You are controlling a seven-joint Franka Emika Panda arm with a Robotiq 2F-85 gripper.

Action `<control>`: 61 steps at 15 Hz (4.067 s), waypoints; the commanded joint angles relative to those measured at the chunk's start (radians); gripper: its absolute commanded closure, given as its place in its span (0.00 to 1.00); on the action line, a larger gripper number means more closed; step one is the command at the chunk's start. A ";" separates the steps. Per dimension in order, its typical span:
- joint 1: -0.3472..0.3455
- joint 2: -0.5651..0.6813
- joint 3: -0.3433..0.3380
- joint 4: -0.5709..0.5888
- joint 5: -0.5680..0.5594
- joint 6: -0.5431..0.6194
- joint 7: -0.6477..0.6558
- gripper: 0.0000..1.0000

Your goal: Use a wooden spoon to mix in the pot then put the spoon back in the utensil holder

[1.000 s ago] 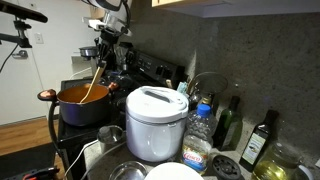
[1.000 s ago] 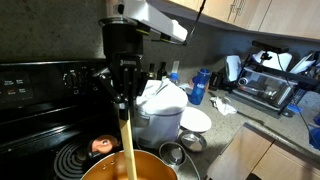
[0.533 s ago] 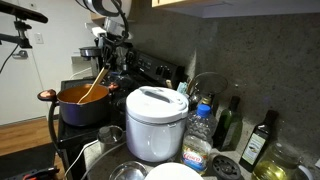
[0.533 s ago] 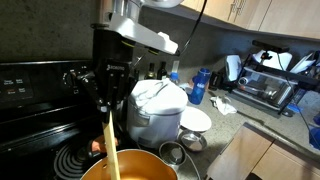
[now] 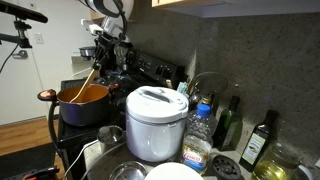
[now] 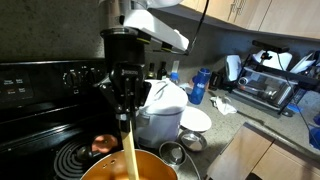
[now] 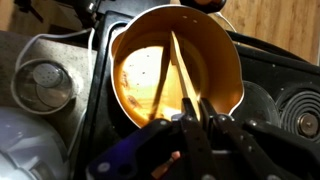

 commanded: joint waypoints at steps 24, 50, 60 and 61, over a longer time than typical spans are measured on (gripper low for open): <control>0.007 -0.040 0.027 -0.052 0.084 0.223 0.058 0.97; -0.031 -0.159 0.003 0.039 -0.147 0.280 0.212 0.97; -0.033 -0.246 0.047 0.042 -0.263 0.399 0.256 0.97; -0.033 -0.252 0.057 0.034 -0.300 0.424 0.269 0.97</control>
